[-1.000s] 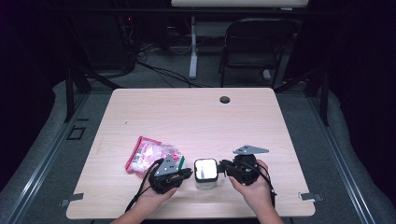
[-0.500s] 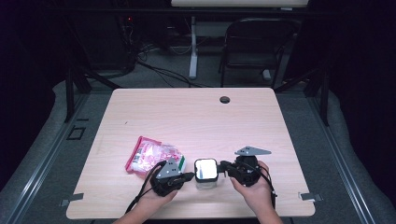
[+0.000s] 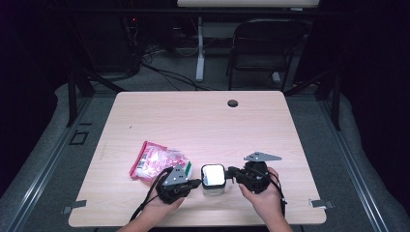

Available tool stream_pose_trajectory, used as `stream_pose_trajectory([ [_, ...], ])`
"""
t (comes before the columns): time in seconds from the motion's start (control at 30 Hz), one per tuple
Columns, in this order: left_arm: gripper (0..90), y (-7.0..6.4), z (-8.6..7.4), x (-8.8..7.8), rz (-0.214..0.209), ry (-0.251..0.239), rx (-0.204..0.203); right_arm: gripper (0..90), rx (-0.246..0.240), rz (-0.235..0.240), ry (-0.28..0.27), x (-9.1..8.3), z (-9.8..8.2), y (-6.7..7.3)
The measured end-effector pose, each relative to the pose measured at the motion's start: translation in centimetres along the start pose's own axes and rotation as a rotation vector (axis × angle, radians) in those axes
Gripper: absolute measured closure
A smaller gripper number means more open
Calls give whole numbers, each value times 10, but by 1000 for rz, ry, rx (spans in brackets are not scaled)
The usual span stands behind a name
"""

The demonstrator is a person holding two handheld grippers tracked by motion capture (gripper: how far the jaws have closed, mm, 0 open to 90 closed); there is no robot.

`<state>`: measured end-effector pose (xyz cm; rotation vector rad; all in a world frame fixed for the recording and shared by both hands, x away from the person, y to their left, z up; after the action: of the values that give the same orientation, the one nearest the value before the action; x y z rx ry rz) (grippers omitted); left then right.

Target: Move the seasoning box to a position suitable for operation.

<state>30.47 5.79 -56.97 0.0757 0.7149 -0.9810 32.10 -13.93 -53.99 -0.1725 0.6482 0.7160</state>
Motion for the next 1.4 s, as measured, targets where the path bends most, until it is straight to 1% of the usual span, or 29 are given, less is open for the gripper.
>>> stream_pose_trajectory([
  [0.27,900,-1,1,-1,-3,-11,3,881,-6,-7,4,-1,-1,0],
  [0.33,895,-1,0,0,-6,-9,1,880,-2,-4,-6,0,-1,0],
  [0.53,892,0,0,0,-2,-12,3,872,-2,-4,-14,0,-1,0],
  [0.57,892,0,1,0,-3,-13,2,821,-5,-6,-12,0,-2,0],
  [0.6,892,0,1,0,-3,-13,2,821,-5,-6,-12,0,-2,0],
  [0.67,892,0,1,0,-2,-14,5,786,-24,6,-10,1,-3,2],
  [0.73,892,0,2,-1,-2,-14,2,757,-28,11,-26,1,-2,4],
  [0.83,894,0,2,-1,-6,-19,-2,697,-58,13,-62,-3,3,7],
  [0.87,894,-1,3,-1,-10,-20,-5,645,-80,-3,-81,-5,2,8],
  [0.9,894,-1,3,-1,-10,-20,-5,645,-80,-3,-81,-5,2,8],
  [0.93,895,-1,3,-1,-12,-21,-5,620,-123,-12,-82,-7,-3,10],
  [0.97,895,-2,3,-1,-13,-21,-3,620,-123,-12,-82,-7,-3,10],
  [1.03,894,-3,3,-1,-18,-21,-5,586,-131,1,-103,-10,-7,16],
  [1.07,894,-3,4,-1,-17,-24,-1,528,-166,-1,-122,-11,-10,19],
  [1.1,894,-3,5,-2,-17,-27,-3,528,-166,-1,-122,-11,-10,19],
  [1.2,894,-4,7,-2,-21,-32,-10,473,-203,-9,-126,-10,-12,24],
  [1.23,893,-4,8,-2,-19,-34,-6,459,-220,5,-115,-9,-14,27],
  [1.3,893,-4,9,-2,-23,-36,-10,451,-233,2,-104,-8,-17,28],
  [1.37,893,-4,9,-2,-22,-36,-7,449,-236,5,-96,-8,-18,28],
  [1.4,893,-5,9,-2,-27,-38,-14,441,-244,7,-92,-6,-19,30],
])
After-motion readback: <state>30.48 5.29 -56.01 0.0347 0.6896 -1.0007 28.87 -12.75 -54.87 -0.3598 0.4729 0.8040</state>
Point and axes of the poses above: each handheld gripper's, and its own axes: x roughly forward along the jaws, z roughly out of its top, y roughly to its left, the point moved 6 cm from there along x, roughly forward along the jaws, and after that the axes turned 15 degrees about -x, right-handed, at the moved point
